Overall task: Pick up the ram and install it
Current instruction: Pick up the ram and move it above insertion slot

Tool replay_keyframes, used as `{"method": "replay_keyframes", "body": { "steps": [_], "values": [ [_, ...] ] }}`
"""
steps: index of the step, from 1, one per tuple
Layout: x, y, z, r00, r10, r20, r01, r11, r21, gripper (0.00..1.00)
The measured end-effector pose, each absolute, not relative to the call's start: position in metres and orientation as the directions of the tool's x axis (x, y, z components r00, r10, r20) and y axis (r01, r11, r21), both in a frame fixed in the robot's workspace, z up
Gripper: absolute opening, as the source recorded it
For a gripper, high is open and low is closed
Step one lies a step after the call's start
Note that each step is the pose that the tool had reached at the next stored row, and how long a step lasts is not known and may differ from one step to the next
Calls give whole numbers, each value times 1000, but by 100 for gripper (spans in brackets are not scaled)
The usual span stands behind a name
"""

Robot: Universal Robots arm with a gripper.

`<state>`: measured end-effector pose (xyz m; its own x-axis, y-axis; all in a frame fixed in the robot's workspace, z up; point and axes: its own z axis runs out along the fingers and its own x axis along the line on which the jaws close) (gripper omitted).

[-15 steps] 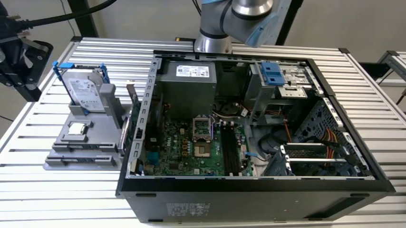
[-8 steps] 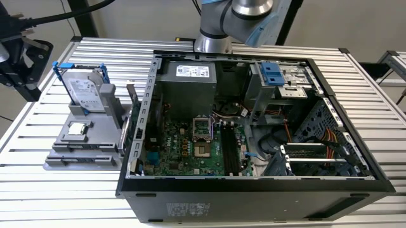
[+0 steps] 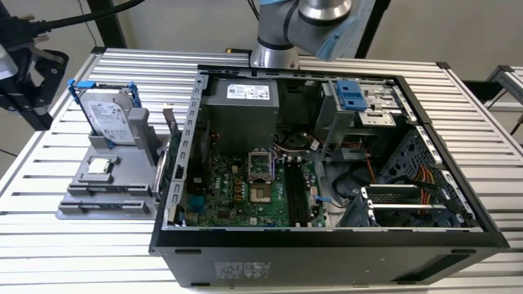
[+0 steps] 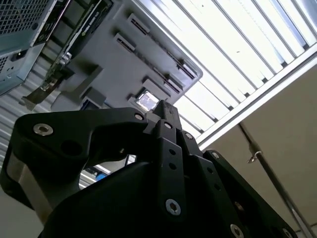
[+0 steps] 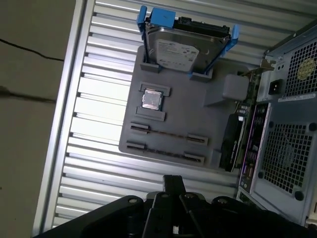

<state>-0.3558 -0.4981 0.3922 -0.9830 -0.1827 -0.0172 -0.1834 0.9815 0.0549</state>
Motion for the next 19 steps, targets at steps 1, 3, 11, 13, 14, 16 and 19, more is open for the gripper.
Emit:
{"method": "replay_keyframes", "body": {
  "steps": [1, 3, 11, 13, 14, 16, 19],
  "values": [
    [-356, -498, 392, -982, -188, -17, -189, 980, 55, 0],
    [-356, -498, 392, -980, -201, -17, -201, 978, 55, 0],
    [-356, -497, 392, -968, -250, -17, -251, 967, 55, 0],
    [-356, -497, 392, -965, -262, -17, -263, 963, 55, 0],
    [-356, -497, 392, -963, -269, -17, -269, 962, 55, 0],
    [-356, -497, 392, -959, -281, -17, -282, 958, 55, 0],
    [-356, -497, 392, -954, -301, -17, -301, 952, 55, 0]
  ]
}}
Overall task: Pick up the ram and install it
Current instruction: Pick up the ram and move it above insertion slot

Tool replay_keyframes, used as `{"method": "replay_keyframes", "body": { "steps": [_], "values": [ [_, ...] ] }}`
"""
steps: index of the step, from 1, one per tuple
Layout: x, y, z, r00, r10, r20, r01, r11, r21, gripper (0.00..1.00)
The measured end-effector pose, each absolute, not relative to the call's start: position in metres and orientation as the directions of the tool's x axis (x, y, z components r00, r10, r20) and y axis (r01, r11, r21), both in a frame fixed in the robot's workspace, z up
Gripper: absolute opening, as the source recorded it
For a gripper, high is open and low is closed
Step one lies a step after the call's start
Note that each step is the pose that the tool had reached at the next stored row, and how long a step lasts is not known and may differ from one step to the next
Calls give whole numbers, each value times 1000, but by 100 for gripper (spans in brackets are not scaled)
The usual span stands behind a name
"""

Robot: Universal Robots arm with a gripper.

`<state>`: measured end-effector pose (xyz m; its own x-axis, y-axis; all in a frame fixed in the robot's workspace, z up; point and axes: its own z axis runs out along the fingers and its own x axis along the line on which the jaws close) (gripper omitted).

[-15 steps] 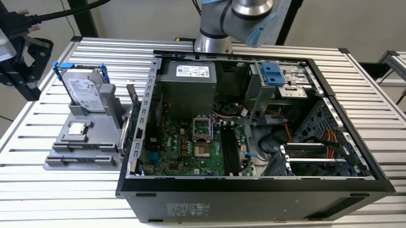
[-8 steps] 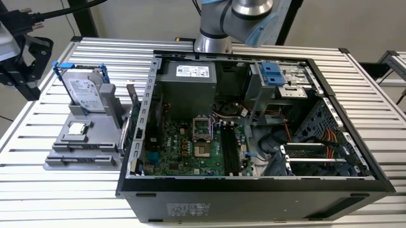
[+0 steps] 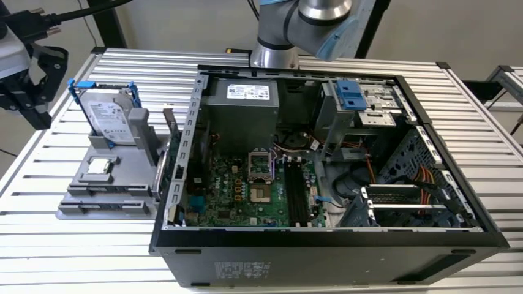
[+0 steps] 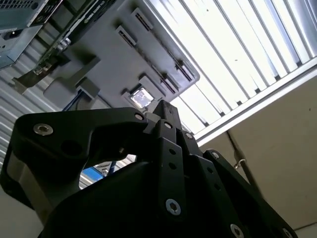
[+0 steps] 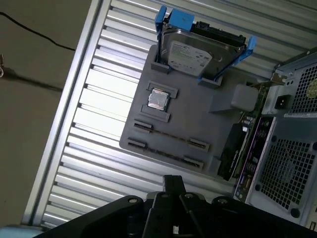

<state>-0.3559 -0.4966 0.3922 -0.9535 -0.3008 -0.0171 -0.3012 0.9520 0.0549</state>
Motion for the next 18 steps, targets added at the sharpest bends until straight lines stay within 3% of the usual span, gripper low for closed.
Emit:
{"method": "replay_keyframes", "body": {
  "steps": [18],
  "values": [
    [-356, -496, 392, -911, -413, -17, -413, 909, 55, 0]
  ]
}}
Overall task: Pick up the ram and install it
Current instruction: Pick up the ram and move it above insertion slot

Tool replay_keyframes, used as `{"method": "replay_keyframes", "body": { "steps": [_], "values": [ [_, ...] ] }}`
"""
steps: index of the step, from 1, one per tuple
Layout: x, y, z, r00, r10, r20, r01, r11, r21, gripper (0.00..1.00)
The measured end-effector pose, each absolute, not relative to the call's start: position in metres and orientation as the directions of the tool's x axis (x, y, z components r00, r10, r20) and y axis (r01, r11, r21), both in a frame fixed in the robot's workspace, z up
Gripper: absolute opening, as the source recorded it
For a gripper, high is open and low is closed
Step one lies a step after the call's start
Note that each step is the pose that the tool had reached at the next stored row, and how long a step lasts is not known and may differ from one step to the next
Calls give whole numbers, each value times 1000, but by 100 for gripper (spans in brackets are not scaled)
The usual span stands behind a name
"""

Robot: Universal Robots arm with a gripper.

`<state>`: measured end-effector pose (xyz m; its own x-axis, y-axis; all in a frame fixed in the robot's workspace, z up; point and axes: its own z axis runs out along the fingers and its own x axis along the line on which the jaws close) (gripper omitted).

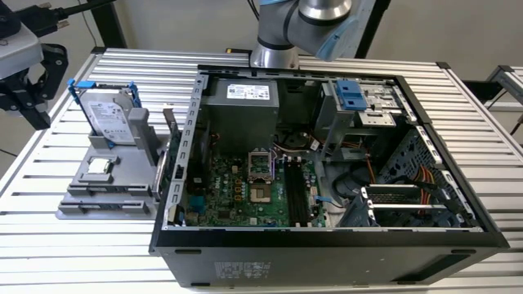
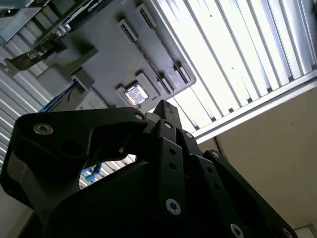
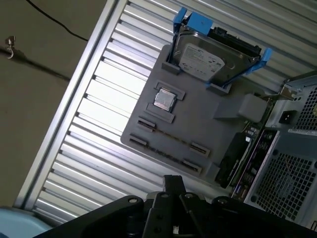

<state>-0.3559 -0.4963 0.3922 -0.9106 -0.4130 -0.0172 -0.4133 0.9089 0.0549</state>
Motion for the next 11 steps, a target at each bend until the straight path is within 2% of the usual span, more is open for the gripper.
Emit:
{"method": "replay_keyframes", "body": {
  "steps": [11],
  "values": [
    [-356, -496, 392, -878, -479, -17, -479, 876, 55, 0]
  ]
}}
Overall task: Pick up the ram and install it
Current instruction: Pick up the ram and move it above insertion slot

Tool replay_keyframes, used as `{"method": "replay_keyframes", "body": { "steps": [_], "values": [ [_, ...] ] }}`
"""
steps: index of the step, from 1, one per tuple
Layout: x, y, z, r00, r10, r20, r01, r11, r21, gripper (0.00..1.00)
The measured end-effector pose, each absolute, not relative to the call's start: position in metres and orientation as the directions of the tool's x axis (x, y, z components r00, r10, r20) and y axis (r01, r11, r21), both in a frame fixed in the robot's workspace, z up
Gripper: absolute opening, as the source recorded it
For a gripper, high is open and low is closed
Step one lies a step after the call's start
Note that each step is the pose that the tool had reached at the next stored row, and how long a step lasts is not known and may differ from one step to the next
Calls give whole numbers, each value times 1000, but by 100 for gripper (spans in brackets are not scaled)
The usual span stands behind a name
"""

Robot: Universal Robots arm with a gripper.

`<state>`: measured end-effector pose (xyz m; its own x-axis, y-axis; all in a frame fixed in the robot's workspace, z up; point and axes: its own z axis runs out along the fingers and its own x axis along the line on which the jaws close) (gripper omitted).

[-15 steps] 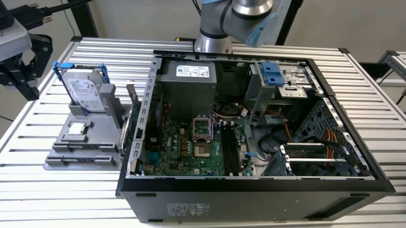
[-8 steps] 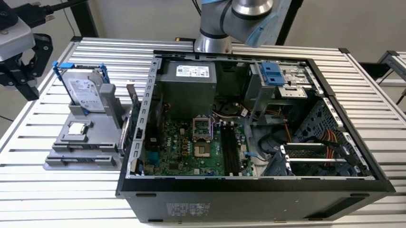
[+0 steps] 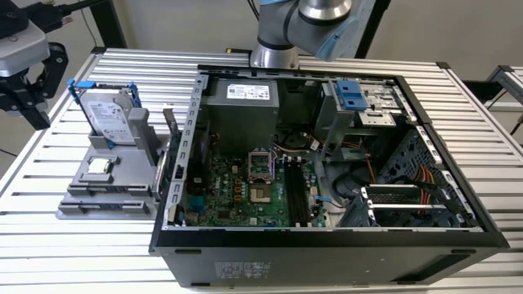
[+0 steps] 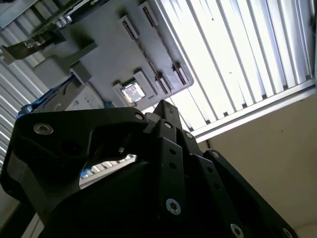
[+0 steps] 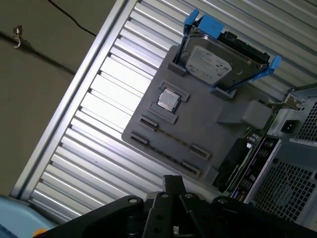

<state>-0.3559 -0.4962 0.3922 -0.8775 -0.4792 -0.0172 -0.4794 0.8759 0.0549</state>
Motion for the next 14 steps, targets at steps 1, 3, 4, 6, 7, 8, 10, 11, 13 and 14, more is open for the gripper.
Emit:
{"method": "replay_keyframes", "body": {
  "steps": [1, 3, 4, 6, 7, 8, 10, 11, 13, 14],
  "values": [
    [-356, -496, 392, -874, -485, -17, -485, 873, 55, 0],
    [-356, -496, 392, -868, -496, -17, -497, 866, 55, 0],
    [-356, -496, 392, -865, -502, -17, -502, 863, 55, 0],
    [-356, -496, 392, -858, -514, -17, -514, 856, 55, 0],
    [-356, -496, 392, -855, -519, -17, -519, 853, 55, 0],
    [-356, -496, 392, -851, -525, -17, -525, 849, 55, 0],
    [-356, -496, 392, -844, -536, -17, -536, 843, 55, 0],
    [-356, -496, 392, -841, -541, -17, -541, 839, 55, 0],
    [-356, -496, 392, -833, -552, -17, -553, 832, 55, 0],
    [-356, -496, 392, -830, -558, -17, -558, 828, 55, 0]
  ]
}}
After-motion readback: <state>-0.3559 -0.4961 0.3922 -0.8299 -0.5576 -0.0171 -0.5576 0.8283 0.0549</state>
